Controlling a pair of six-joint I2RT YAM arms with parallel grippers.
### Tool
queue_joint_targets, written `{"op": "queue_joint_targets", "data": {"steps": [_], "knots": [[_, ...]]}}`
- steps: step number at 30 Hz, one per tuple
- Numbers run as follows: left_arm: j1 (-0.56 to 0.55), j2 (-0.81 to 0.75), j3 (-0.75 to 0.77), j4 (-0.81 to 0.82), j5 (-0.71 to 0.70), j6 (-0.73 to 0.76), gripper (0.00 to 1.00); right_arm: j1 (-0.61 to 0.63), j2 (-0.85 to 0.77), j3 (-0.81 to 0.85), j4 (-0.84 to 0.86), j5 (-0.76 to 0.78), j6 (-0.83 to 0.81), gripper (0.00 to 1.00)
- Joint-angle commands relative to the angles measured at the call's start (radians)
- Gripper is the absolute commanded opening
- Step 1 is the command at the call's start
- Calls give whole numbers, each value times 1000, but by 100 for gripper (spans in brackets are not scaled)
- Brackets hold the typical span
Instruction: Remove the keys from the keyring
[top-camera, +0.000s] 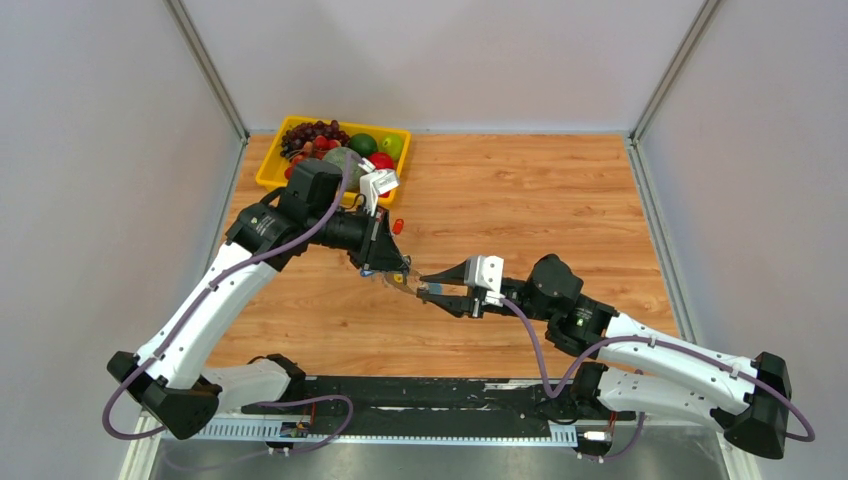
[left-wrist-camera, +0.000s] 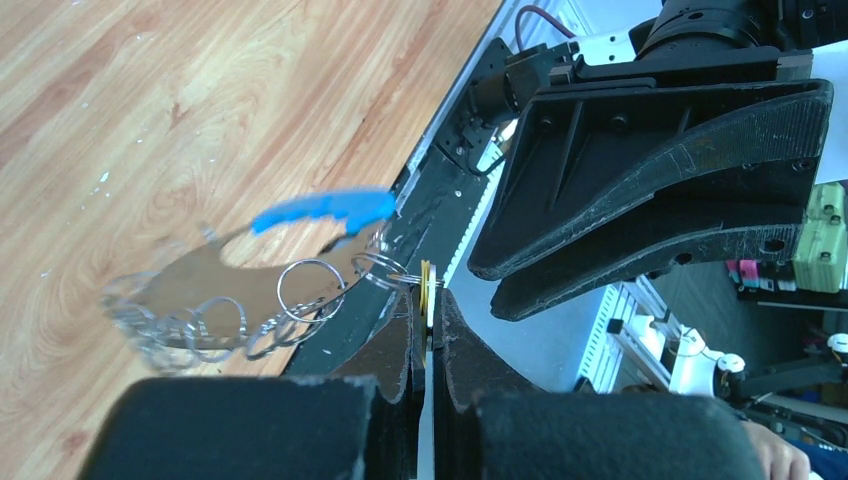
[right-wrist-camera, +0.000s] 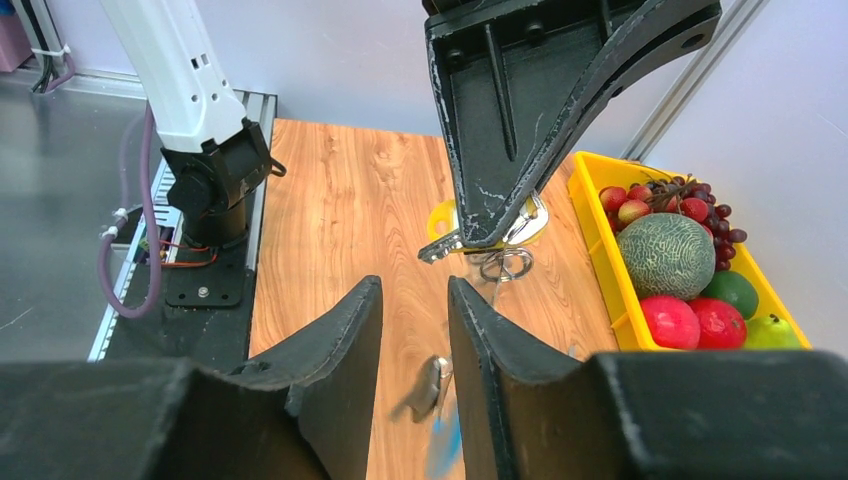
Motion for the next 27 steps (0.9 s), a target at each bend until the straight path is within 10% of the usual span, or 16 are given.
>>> {"op": "queue_joint_targets", "data": {"steps": [1,27], "knots": [[1,-34,35,15,48,26,0,6,3,44,39,22,7,35],[-74,-49,-8,37,91,28,0,5,59,74,68,43,45,32]]}}
